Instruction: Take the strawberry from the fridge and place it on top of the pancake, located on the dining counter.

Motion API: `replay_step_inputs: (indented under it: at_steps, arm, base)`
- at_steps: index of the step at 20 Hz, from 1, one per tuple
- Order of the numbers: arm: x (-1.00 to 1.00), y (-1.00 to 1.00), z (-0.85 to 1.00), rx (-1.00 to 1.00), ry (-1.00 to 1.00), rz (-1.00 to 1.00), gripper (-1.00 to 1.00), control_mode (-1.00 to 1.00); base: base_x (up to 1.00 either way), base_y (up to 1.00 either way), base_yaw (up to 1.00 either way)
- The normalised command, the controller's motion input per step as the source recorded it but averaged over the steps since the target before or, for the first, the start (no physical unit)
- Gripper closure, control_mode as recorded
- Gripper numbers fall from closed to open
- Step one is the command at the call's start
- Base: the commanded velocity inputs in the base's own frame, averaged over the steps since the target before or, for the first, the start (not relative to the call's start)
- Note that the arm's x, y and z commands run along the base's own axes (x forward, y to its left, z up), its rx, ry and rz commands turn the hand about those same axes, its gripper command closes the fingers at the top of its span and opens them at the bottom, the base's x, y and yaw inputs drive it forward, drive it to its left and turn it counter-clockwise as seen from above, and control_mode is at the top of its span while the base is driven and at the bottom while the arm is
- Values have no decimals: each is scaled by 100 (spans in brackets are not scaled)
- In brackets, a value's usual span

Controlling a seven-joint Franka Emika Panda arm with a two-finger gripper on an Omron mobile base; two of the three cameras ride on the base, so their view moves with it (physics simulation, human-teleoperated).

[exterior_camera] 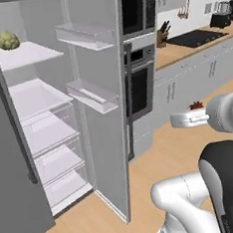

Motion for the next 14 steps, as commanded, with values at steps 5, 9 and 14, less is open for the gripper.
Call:
replay_step_inputs:
  at_steps: [5, 9, 14]
  arm:
    - [0, 0, 0, 0, 0, 0, 100, 100]
    - [0, 0, 0, 0, 0, 0, 100, 100]
    - [0, 0, 0, 0, 0, 0, 100, 100]
  base:
    - [0, -46, -87]
    - [3, -62, -78]
    - [20, -79, -57]
